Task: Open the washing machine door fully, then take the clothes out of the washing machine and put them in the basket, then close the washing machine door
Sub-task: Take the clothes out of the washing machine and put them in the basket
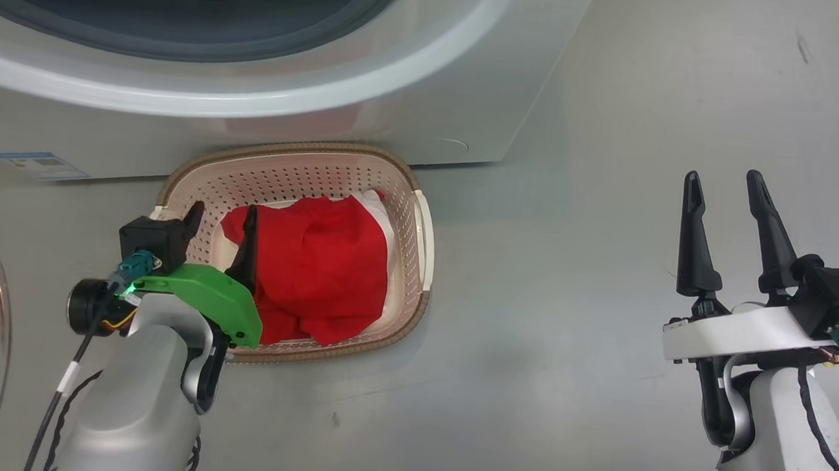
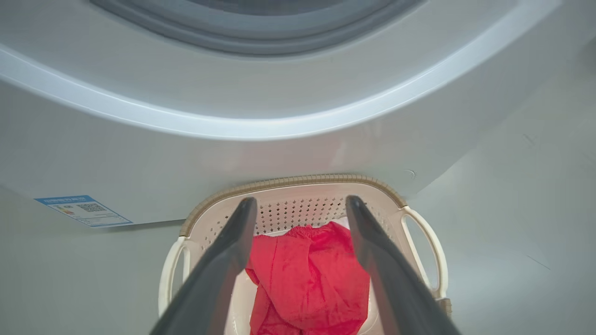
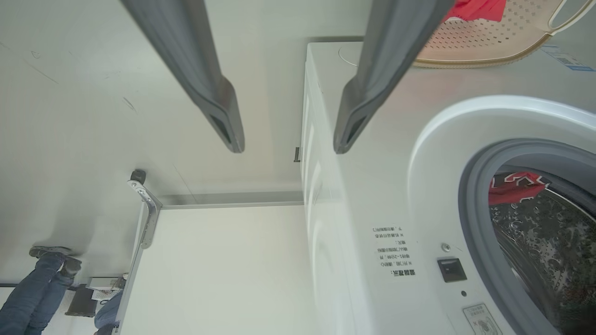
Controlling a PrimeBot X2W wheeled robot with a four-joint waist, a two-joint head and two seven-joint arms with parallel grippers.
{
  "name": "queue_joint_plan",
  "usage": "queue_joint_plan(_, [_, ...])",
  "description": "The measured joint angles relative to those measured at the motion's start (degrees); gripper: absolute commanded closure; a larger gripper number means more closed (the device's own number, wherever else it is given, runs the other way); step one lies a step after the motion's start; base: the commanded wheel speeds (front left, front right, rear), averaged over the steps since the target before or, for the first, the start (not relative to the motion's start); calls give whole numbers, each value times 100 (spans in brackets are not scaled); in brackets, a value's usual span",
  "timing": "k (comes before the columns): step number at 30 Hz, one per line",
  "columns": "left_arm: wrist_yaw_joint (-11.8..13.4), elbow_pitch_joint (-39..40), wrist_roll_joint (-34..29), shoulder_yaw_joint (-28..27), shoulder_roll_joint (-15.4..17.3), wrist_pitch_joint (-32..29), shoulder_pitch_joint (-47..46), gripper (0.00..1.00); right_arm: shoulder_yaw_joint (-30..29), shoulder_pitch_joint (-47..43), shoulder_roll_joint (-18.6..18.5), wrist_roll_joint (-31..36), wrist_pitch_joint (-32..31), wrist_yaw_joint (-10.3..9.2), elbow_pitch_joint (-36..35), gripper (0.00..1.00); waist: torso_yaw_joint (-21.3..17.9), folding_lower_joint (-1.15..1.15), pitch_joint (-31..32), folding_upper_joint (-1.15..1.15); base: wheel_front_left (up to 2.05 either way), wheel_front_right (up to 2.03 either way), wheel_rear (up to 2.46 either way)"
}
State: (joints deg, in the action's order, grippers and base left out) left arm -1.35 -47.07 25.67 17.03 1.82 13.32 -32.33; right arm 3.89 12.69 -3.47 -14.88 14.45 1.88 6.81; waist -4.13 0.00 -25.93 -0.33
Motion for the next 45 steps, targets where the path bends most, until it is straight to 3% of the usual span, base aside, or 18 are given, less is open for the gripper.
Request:
queue_joint_plan(12, [55, 802, -235, -23, -9, 114, 96, 0, -9, -224, -14, 91, 0, 8, 186, 0, 196, 0, 483, 0, 0, 0, 0])
queue_joint_plan(23, [342, 1740, -560, -170, 65, 112, 811, 0, 5, -538, -22, 135, 0, 57, 322, 0, 352, 0, 1056, 0, 0, 0, 0])
queue_joint_plan(45, [567, 3017, -761, -247, 305, 112, 2132, 0, 30, -1035, -21, 144, 0, 55, 311, 0, 498, 0, 1913, 0, 0, 0, 0])
